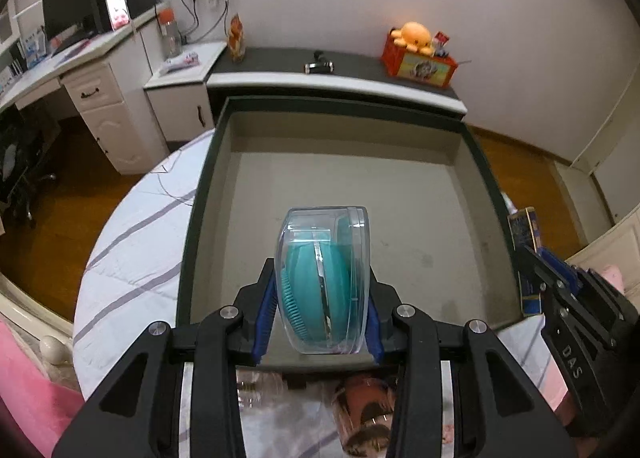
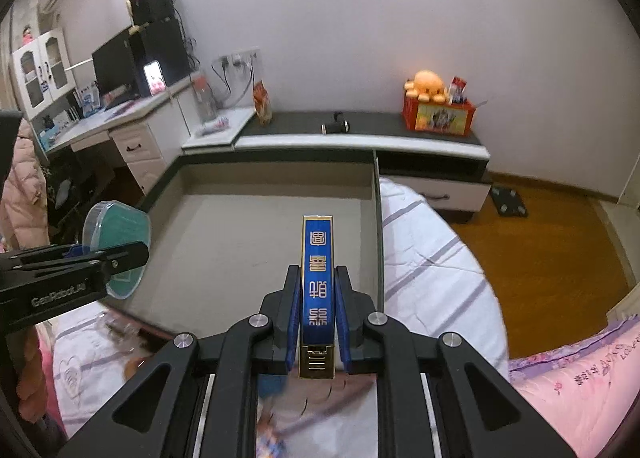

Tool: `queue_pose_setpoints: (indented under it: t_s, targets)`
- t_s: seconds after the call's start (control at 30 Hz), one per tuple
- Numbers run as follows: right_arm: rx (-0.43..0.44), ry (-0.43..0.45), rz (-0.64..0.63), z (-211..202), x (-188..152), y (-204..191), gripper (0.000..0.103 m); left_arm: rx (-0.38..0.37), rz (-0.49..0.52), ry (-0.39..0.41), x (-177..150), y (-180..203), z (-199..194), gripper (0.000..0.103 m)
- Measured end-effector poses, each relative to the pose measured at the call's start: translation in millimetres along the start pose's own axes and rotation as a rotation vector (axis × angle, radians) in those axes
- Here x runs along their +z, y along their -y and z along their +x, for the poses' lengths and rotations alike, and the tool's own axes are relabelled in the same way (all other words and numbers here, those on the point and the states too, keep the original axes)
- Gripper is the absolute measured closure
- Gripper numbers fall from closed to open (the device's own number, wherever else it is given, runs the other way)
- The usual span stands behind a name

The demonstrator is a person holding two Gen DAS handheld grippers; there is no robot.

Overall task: Organize rigid objects
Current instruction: 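Lift both held items and carry them over the pink box, then lower both items into the box and open both grippers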

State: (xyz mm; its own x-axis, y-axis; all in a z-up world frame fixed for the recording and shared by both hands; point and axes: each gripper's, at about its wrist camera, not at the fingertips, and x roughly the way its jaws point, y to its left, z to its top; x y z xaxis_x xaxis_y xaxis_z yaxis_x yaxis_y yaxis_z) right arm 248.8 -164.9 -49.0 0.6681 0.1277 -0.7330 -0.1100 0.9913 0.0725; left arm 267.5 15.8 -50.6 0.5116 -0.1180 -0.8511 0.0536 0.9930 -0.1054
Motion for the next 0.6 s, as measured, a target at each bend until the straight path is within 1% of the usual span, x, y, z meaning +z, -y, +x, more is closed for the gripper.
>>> queue_pose_setpoints:
  t_s: [0.13,0.27,0.37,0.43,0.47,0.5,0.53,0.57,0.6]
  targets:
    - [0.019,-0.033,0.001,18.2,4.2,1.0,0.088,0.008,-0.002,-0.046,2.5,-0.6,14.6,0.065]
    - [0.03,-0.048,0.0,26.2,0.4,0.3,0.088,0.024,0.01,-0.051,1.5,0.3,18.7,0.065]
    - [0.046,-0.074,0.002,32.8,0.2,0.8,0.087,0.028,0.019,-0.081,1.3,0.7,23.3,0.065]
    - [0.064,-0.098,0.029,35.5,-0.5,3.7,0.087,0.02,0.005,-0.086,3.1,-1.4,23.6,0.058]
    - [0.063,-0.1,0.041,35.2,-0.8,5.5,0.086,0.018,-0.001,-0.083,3.4,-3.0,22.6,0.051]
    - [0.049,-0.1,0.044,34.0,-1.0,6.4,0.077,0.019,-0.01,-0.073,3.1,-5.5,20.4,0.047]
    - [0.036,-0.099,0.04,33.6,-1.0,5.5,0.07,0.022,-0.017,-0.065,2.9,-7.4,18.6,0.045]
    - [0.021,-0.091,0.035,32.0,-0.8,4.5,0.052,0.027,-0.022,-0.057,2.8,-8.6,16.7,0.043]
    - [0.006,-0.068,0.033,27.3,-1.3,4.1,0.042,0.03,-0.024,-0.051,2.5,-9.9,15.0,0.043]
